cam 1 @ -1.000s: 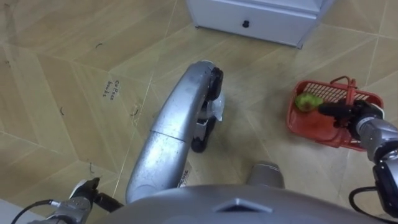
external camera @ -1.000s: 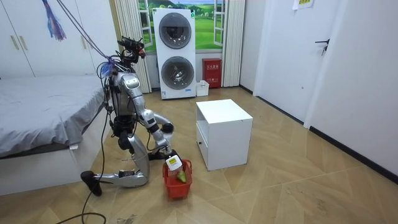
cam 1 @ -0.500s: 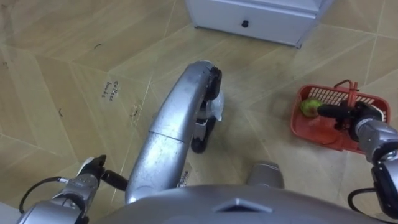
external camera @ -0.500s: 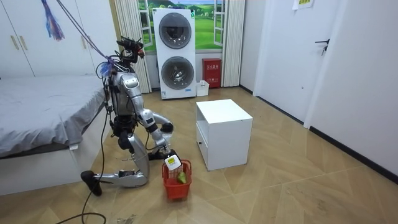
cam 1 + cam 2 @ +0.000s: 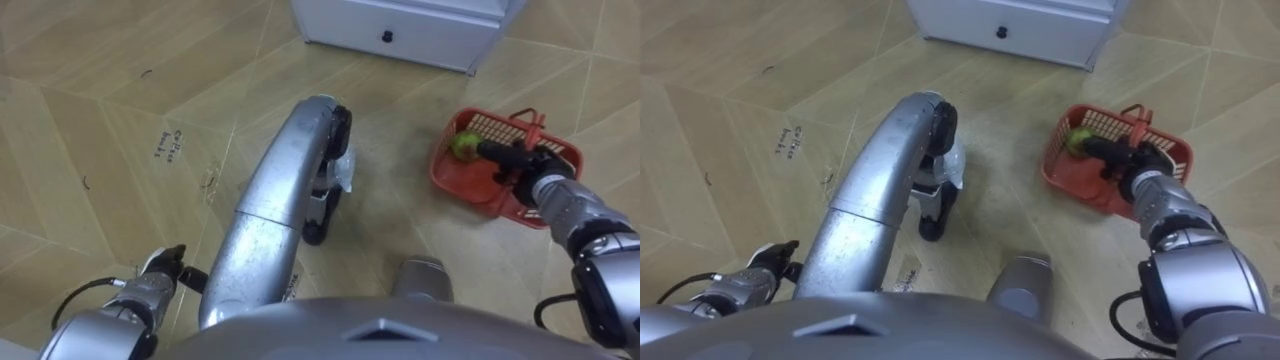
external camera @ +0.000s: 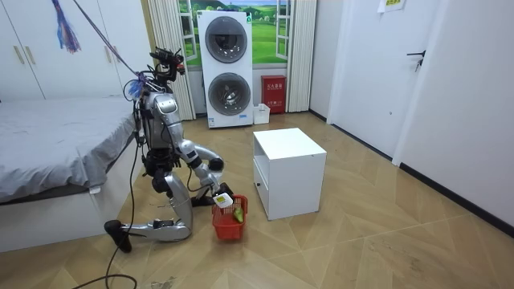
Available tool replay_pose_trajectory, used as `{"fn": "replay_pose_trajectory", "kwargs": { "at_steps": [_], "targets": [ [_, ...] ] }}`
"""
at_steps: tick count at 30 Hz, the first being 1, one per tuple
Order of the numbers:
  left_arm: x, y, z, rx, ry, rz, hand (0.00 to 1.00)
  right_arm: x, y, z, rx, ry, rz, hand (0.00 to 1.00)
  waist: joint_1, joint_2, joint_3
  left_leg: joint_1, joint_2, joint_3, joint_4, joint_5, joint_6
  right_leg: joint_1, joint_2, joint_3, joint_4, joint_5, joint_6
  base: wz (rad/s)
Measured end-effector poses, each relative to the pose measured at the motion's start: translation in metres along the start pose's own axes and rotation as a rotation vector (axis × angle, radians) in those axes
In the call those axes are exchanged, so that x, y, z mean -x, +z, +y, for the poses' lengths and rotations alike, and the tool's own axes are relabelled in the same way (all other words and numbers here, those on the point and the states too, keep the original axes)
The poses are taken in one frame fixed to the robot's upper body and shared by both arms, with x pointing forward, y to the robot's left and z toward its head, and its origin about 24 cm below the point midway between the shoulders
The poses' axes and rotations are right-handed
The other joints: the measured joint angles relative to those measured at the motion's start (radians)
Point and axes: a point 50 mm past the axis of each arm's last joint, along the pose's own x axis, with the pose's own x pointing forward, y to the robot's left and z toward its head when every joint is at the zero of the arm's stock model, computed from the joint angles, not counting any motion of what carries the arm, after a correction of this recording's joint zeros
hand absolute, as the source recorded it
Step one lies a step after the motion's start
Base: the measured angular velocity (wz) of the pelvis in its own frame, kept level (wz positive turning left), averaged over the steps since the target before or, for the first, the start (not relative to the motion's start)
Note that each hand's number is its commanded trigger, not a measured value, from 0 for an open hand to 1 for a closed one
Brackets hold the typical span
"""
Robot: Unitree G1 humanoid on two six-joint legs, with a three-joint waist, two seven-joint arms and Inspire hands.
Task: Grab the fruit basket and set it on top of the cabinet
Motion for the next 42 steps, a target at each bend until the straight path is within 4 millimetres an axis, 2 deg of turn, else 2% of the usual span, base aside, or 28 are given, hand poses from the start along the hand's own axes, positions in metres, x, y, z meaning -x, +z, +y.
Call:
{"fn": "replay_pose_trajectory", "kwargs": {
  "at_steps": [4, 6, 9, 14, 16, 18, 21, 23, 24, 25, 26, 27, 28, 29, 30, 31, 32, 34, 35, 36, 38, 39, 41, 42],
  "targets": [
    [0.0, 0.005, 0.001, 0.027, 0.002, -0.011, 0.0, -0.001, 0.003, 0.011, -0.071, 0.058, -0.024, 1.0, -0.009, 0.001, -0.0005, 0.0, 0.001, -0.001, 0.004, -0.001, 0.001, 0.0, 0.003, 0.003, 0.001, 0.0, 0.0, -0.02],
    [-0.001, 0.01, 0.003, 0.037, 0.006, -0.024, 0.0, -0.001, 0.009, 0.017, -0.079, 0.084, -0.047, 1.0, -0.01, 0.002, -0.0009, 0.0, 0.004, -0.005, 0.009, -0.002, 0.003, 0.003, 0.009, 0.006, 0.001, 0.0, 0.0, -0.03],
    [-0.001, 0.019, 0.006, 0.065, 0.018, -0.046, 0.0, -0.001, 0.021, 0.029, -0.077, 0.135, -0.094, 1.0, -0.012, 0.001, -0.0007, 0.007, -0.004, -0.017, 0.016, -0.003, 0.004, 0.026, 0.019, -0.002, -0.005, 0.001, -0.001, 0.07],
    [-0.001, 0.024, 0.011, 0.111, 0.039, -0.059, 0.0, 0.001, 0.033, 0.044, -0.107, 0.208, -0.14, 1.0, -0.034, 0.0, -0.001, 0.038, -0.002, -0.021, 0.034, -0.022, 0.02, 0.075, 0.032, 0.003, -0.026, -0.001, 0.0, -0.03],
    [-0.001, 0.028, 0.019, 0.156, 0.063, -0.076, 0.0, 0.003, 0.041, 0.054, -0.1, 0.255, -0.167, 1.0, -0.055, 0.0, -0.0013, 0.037, -0.003, -0.021, 0.041, -0.027, 0.028, 0.083, 0.037, 0.0, -0.036, -0.004, 0.004, 0.0],
    [0.0, 0.036, 0.023, 0.162, 0.077, -0.107, 0.0, 0.004, 0.045, 0.057, -0.096, 0.267, -0.18, 1.0, -0.053, 0.0, -0.0026, 0.038, 0.001, -0.024, 0.035, -0.03, 0.035, 0.085, 0.057, 0.008, -0.061, -0.013, 0.019, -0.02],
    [0.0, 0.04, 0.022, 0.182, 0.075, -0.128, 0.0, 0.005, 0.047, 0.062, -0.084, 0.289, -0.174, 1.0, -0.052, -0.006, -0.0061, 0.065, 0.003, -0.024, -0.017, -0.035, 0.047, 0.084, 0.088, 0.036, -0.155, -0.015, 0.022, -0.12],
    [0.0, 0.031, 0.021, 0.232, 0.076, -0.103, 0.0, 0.009, 0.051, 0.07, -0.068, 0.341, -0.187, 1.0, -0.052, -0.007, -0.0107, 0.126, 0.017, -0.022, -0.109, -0.038, 0.06, 0.095, 0.106, 0.055, -0.315, -0.013, 0.025, -0.33],
    [0.0, 0.028, 0.021, 0.242, 0.076, -0.097, 0.0, 0.01, 0.052, 0.072, -0.064, 0.355, -0.193, 1.0, -0.054, -0.007, -0.0112, 0.148, 0.017, -0.023, -0.141, -0.036, 0.063, 0.105, 0.105, 0.055, -0.37, -0.01, 0.03, -0.38],
    [0.001, 0.018, 0.018, 0.242, 0.073, -0.075, 0.0, 0.012, 0.05, 0.074, -0.044, 0.377, -0.197, 1.0, -0.053, -0.008, -0.0136, 0.204, 0.018, -0.023, -0.214, -0.032, 0.07, 0.129, 0.104, 0.056, -0.487, 0.014, 0.036, -0.35],
    [0.002, 0.014, 0.016, 0.248, 0.073, -0.077, 0.0, 0.016, 0.048, 0.078, -0.032, 0.408, -0.208, 1.0, -0.055, -0.007, -0.0185, 0.267, 0.019, -0.023, -0.296, -0.026, 0.079, 0.158, 0.103, 0.057, -0.61, 0.065, 0.038, -0.35],
    [0.002, 0.009, 0.015, 0.253, 0.072, -0.07, 0.0, 0.019, 0.046, 0.079, -0.026, 0.427, -0.212, 1.0, -0.056, -0.006, -0.0247, 0.3, 0.018, -0.024, -0.338, -0.022, 0.084, 0.174, 0.103, 0.056, -0.671, 0.104, 0.032, -0.33],
    [0.003, -0.002, 0.013, 0.261, 0.076, -0.042, 0.0, 0.023, 0.042, 0.08, -0.008, 0.455, -0.218, 1.0, -0.056, -0.005, -0.0297, 0.375, 0.015, -0.026, -0.419, -0.016, 0.091, 0.21, 0.102, 0.054, -0.775, 0.193, 0.026, -0.28],
    [0.004, -0.01, 0.013, 0.276, 0.086, -0.017, 0.0, 0.028, 0.035, 0.08, 0.017, 0.473, -0.222, 1.0, -0.055, -0.005, -0.0386, 0.456, 0.01, -0.029, -0.5, -0.008, 0.098, 0.248, 0.101, 0.052, -0.872, 0.305, 0.023, -0.26],
    [0.004, -0.014, 0.014, 0.278, 0.091, -0.007, 0.0, 0.029, 0.032, 0.081, 0.027, 0.48, -0.224, 1.0, -0.056, -0.006, -0.0407, 0.497, 0.007, -0.032, -0.543, -0.003, 0.1, 0.268, 0.102, 0.052, -0.916, 0.359, 0.024, -0.23],
    [0.005, -0.019, 0.015, 0.281, 0.102, 0.01, 0.0, 0.033, 0.025, 0.082, 0.041, 0.495, -0.225, 1.0, -0.057, -0.005, -0.0445, 0.574, 0.0, -0.039, -0.618, 0.01, 0.105, 0.293, 0.104, 0.052, -0.978, 0.469, 0.021, -0.19],
    [0.005, -0.02, 0.016, 0.282, 0.113, 0.016, 0.0, 0.035, 0.019, 0.081, 0.052, 0.503, -0.22, 1.0, -0.058, -0.002, -0.0462, 0.645, -0.005, -0.043, -0.684, 0.018, 0.109, 0.298, 0.116, 0.05, -1.002, 0.557, 0.023, -0.15],
    [0.006, -0.018, 0.017, 0.291, 0.129, 0.012, 0.0, 0.038, 0.01, 0.08, 0.055, 0.506, -0.21, 1.0, -0.069, 0.0, -0.0486, 0.735, -0.023, -0.051, -0.766, 0.032, 0.118, 0.294, 0.14, 0.052, -0.995, 0.644, 0.033, 0.03],
    [0.006, -0.017, 0.017, 0.293, 0.136, 0.005, 0.0, 0.041, 0.005, 0.08, 0.067, 0.508, -0.205, 1.0, -0.077, 0.007, -0.0495, 0.788, -0.032, -0.06, -0.806, 0.035, 0.12, 0.285, 0.156, 0.048, -0.98, 0.65, 0.029, 0.06],
    [0.007, -0.016, 0.017, 0.292, 0.141, 0.002, 0.0, 0.042, 0.003, 0.079, 0.074, 0.509, -0.203, 1.0, -0.081, 0.012, -0.0525, 0.808, -0.034, -0.065, -0.822, 0.036, 0.121, 0.276, 0.16, 0.041, -0.967, 0.64, 0.027, 0.0],
    [0.008, -0.012, 0.019, 0.298, 0.15, -0.013, 0.0, 0.048, -0.002, 0.077, 0.107, 0.518, -0.21, 1.0, -0.086, 0.02, -0.056, 0.888, -0.034, -0.075, -0.88, 0.039, 0.123, 0.221, 0.172, 0.015, -0.917, 0.511, 0.017, -0.1],
    [0.008, -0.012, 0.019, 0.3, 0.148, -0.016, 0.0, 0.048, -0.003, 0.077, 0.113, 0.516, -0.208, 1.0, -0.087, 0.022, -0.0555, 0.911, -0.034, -0.076, -0.898, 0.043, 0.123, 0.209, 0.169, 0.005, -0.916, 0.478, 0.019, -0.18],
    [0.008, -0.007, 0.015, 0.301, 0.135, -0.033, 0.0, 0.05, -0.001, 0.077, 0.143, 0.521, -0.218, 1.0, -0.09, 0.037, -0.0564, 0.98, -0.023, -0.085, -0.979, 0.068, 0.118, 0.139, 0.15, -0.041, -0.94, 0.346, 0.021, -0.17],
    [0.008, -0.006, 0.015, 0.301, 0.133, -0.039, 0.0, 0.051, 0.0, 0.078, 0.146, 0.527, -0.225, 1.0, -0.088, 0.04, -0.0561, 0.994, -0.016, -0.085, -1.003, 0.076, 0.114, 0.117, 0.15, -0.046, -0.959, 0.311, 0.018, -0.17]
  ]
}}
